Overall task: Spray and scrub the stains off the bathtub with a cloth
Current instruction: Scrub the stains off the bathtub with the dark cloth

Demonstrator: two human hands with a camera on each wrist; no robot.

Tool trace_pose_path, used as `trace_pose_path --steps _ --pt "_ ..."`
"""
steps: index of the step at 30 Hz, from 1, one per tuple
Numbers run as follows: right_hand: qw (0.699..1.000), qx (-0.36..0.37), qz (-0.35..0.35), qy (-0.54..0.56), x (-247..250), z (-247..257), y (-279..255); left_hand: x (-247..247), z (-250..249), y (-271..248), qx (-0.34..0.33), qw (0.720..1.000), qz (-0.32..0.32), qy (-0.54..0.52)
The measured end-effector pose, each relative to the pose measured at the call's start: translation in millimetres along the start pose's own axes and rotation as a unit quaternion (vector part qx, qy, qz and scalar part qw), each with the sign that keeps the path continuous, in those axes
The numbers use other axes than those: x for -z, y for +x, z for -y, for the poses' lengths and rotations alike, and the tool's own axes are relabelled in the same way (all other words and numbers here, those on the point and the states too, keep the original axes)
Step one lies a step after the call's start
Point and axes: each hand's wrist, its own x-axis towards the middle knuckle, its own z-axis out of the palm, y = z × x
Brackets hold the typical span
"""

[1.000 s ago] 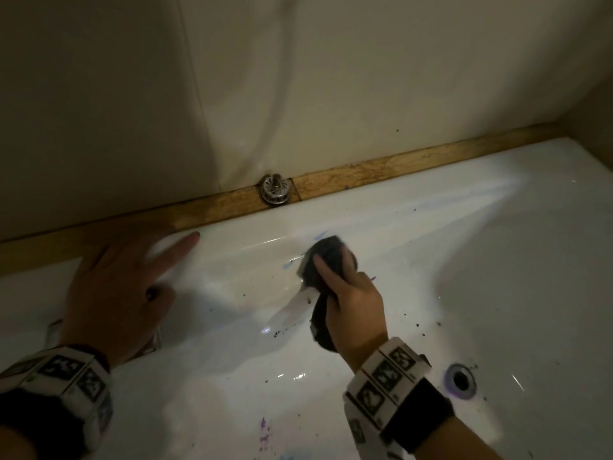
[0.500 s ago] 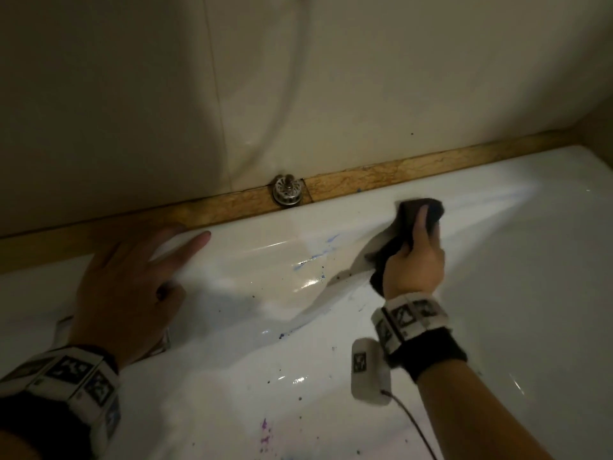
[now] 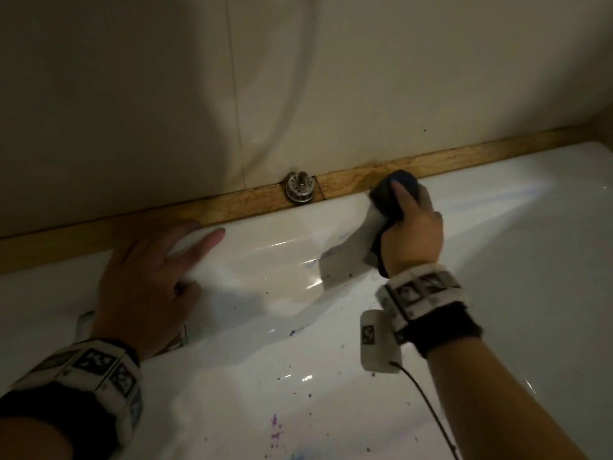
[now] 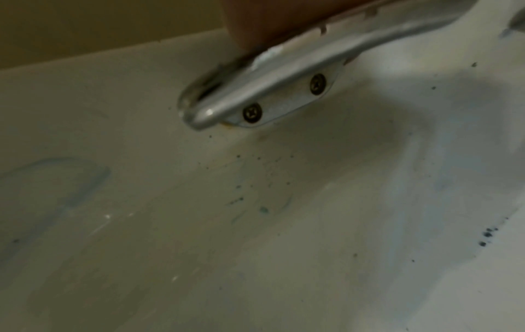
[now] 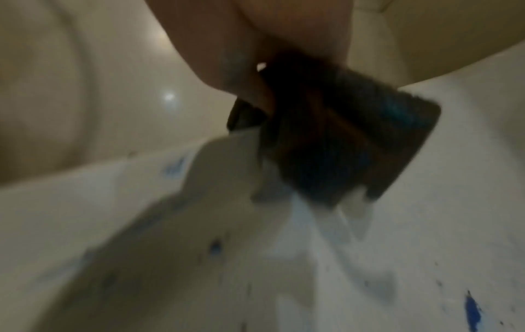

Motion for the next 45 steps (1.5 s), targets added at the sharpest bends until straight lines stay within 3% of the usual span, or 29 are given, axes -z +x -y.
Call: trace_pose_path --steps 2,4,7,10,12,13,16,17,18,21,25,27,29,30,32,34,36,38,40,45 --pt "0.999 0.040 -0.023 -0.021 -17.5 10.7 -12.1 -0.3 0.9 0.6 -0.001 1.000 -0.004 -0.004" --pt "0.990 0.134 -0.041 0.020 -34.5 14.8 -39.3 -1.4 0.5 0.4 -0.004 1.000 -0.010 -0.001" --pt "0.962 0.263 0.014 0.070 -42.2 20.5 -69.0 -1.6 -0.5 0.7 0.000 1.000 -0.016 0.000" --pt "0.928 0.349 0.058 0.116 -24.5 20.6 -71.0 -1.4 -0.3 0.2 -0.004 1.000 -0.024 -0.007" --pt "0.929 0.345 0.011 0.135 -7.5 12.2 -61.5 -1.7 0.4 0.5 -0.005 1.000 -0.025 -0.005" --pt "0.942 0.305 -0.022 0.136 -0.9 7.5 -53.0 -2.1 1.1 0.4 -0.006 1.000 -0.026 -0.005" --pt "0.990 0.090 -0.044 0.098 -1.7 11.0 -22.2 -4.0 2.4 -0.3 -0.010 0.999 -0.034 -0.005" --pt "0.996 0.065 -0.022 0.055 -8.8 17.3 -17.7 -4.6 2.3 0.2 -0.012 0.999 -0.038 -0.008" --pt "0.997 0.078 -0.011 0.021 -16.8 25.3 -19.5 -4.6 2.7 0.7 -0.015 0.999 -0.041 -0.010" --pt "0.977 0.212 -0.015 0.028 -39.0 38.0 -50.4 -4.7 2.4 2.4 -0.017 0.999 -0.048 -0.010" --pt "0.918 0.368 0.080 0.122 -55.0 30.9 -117.1 -5.6 2.4 2.4 -0.020 0.998 -0.055 -0.005" --pt "0.908 0.393 0.096 0.109 -52.9 12.5 -136.5 -5.5 3.2 1.4 -0.023 0.998 -0.059 -0.005" --pt "0.946 0.300 0.019 0.126 -42.4 -9.8 -136.4 -6.3 3.5 0.4 -0.021 0.998 -0.065 -0.014" --pt "0.967 0.206 -0.041 0.146 -35.6 -17.1 -129.9 -7.1 3.2 0.7 -0.022 0.997 -0.070 -0.015" --pt "0.979 0.012 -0.121 0.163 -23.9 -23.2 -105.5 -8.3 3.7 0.6 -0.029 0.997 -0.075 -0.020" --pt "0.978 -0.092 -0.119 0.143 -25.9 -21.4 -76.9 -8.8 4.6 0.8 -0.030 0.996 -0.078 -0.027" --pt "0.985 -0.102 -0.087 0.112 -37.2 -5.8 -64.4 -9.5 4.6 0.7 -0.029 0.996 -0.084 -0.027" --pt "0.988 -0.076 -0.093 0.099 -50.2 11.0 -73.5 -9.9 4.6 0.9 -0.029 0.995 -0.088 -0.024" --pt "0.991 0.005 -0.087 0.103 -64.6 21.0 -103.5 -9.7 4.7 0.8 -0.027 0.996 -0.086 -0.025" --pt "0.960 0.249 0.040 0.120 -89.1 36.2 -167.3 -8.5 4.2 -0.7 -0.028 0.996 -0.080 -0.015"
